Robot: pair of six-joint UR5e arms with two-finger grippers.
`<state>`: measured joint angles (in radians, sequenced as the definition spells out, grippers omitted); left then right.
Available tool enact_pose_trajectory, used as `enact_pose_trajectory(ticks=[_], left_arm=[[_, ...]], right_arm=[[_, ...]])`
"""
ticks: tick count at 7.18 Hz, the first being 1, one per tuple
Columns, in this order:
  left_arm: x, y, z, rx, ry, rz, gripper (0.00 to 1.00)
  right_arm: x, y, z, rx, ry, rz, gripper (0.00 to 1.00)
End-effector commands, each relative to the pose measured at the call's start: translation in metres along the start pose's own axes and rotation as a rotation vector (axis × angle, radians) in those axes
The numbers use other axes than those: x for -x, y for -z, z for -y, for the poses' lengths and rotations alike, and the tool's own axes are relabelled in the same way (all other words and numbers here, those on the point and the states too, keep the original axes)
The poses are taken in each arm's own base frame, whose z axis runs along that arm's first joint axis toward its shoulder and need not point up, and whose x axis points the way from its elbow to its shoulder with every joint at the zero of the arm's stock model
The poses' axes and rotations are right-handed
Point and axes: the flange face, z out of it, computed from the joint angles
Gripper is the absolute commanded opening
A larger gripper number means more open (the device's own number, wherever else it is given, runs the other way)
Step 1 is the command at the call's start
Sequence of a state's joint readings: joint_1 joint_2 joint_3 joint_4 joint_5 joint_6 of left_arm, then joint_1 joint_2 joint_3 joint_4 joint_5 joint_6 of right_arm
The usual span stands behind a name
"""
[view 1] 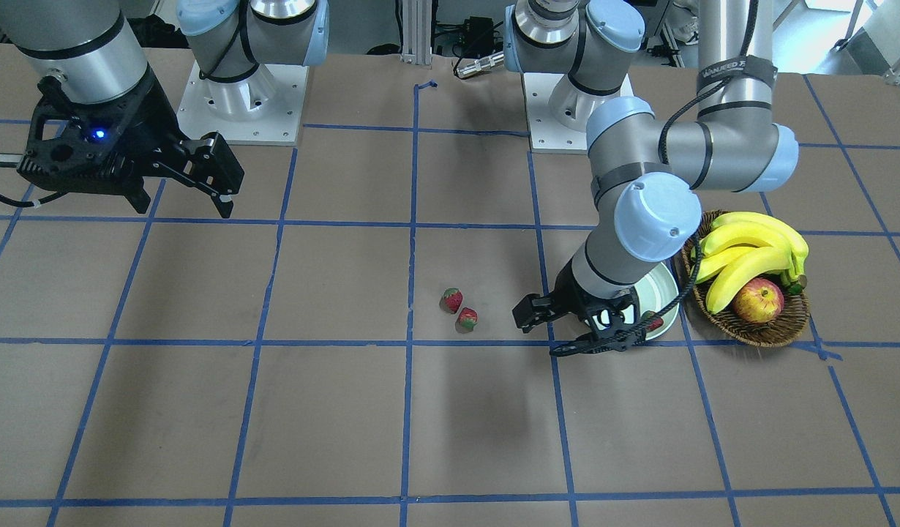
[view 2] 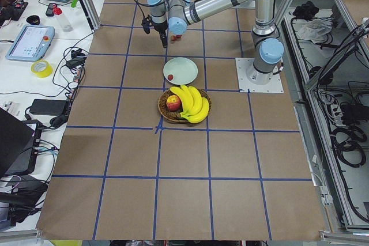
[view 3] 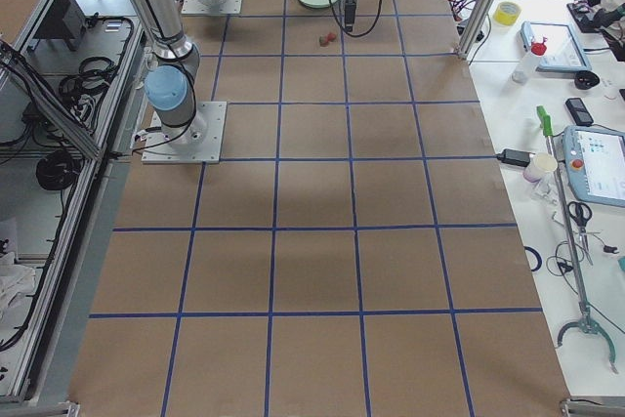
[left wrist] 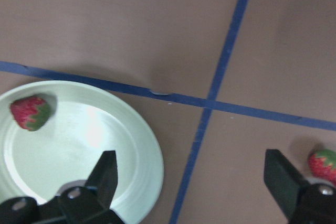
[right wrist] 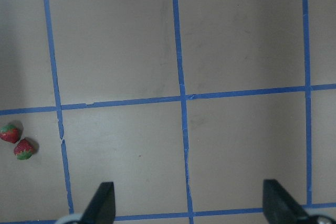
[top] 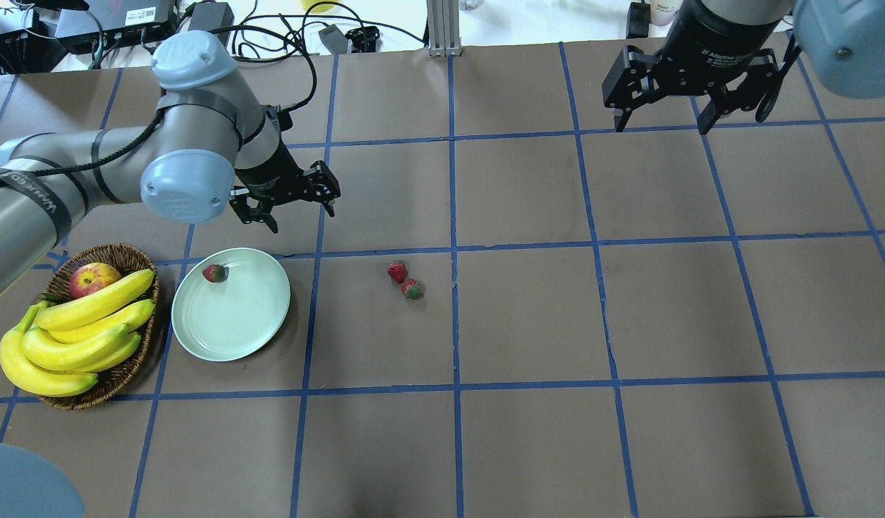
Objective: Collect all strawberries into plate
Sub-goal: 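Move the left gripper back to the two strawberries and grasp one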
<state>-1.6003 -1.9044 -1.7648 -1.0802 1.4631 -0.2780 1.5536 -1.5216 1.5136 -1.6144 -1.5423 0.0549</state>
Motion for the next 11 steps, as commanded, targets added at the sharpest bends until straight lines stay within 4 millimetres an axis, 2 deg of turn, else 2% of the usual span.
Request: enact_pose_trajectory(ticks=[1, 2, 4, 6, 8, 9, 10, 11], left_arm=[[-0.05, -0.03, -0.012, -0.042, -0.055, -0.031, 1.0], [-0.059, -0.051, -0.015, -0.027, -0.073, -0.022, 1.0], [-0.063, -0.088, -0.02, -0.032, -0.089, -0.04, 1.0], [-0.07, -0.105, -0.036, 0.01, -0.115, -0.041, 0.98], [-0.068, -0.108, -0.05, 0.028, -0.131, -0.035, 0.81], [-0.069, -0.109, -0.054, 0.032, -0.147, -0.032, 0.66], [-0.069, -0.111, -0.056, 0.047, -0.146, -0.024, 0.41], [-0.069, -0.112, -0.057, 0.054, -0.146, -0.024, 0.0]], right_arm=[[-0.004, -0.005, 0.004, 0.005, 0.003, -0.014, 1.0], [-0.003, -0.006, 0.002, 0.014, -0.002, -0.004, 1.0], [-0.004, -0.007, 0.002, 0.017, 0.001, -0.011, 1.0], [-0.005, -0.008, 0.003, 0.02, 0.003, -0.014, 1.0], [-0.005, -0.009, 0.002, 0.023, 0.003, -0.015, 1.0], [-0.006, -0.01, 0.002, 0.025, 0.001, -0.015, 1.0], [-0.005, -0.011, 0.002, 0.028, 0.002, -0.015, 1.0], [-0.005, -0.011, 0.002, 0.028, 0.001, -0.013, 1.0]])
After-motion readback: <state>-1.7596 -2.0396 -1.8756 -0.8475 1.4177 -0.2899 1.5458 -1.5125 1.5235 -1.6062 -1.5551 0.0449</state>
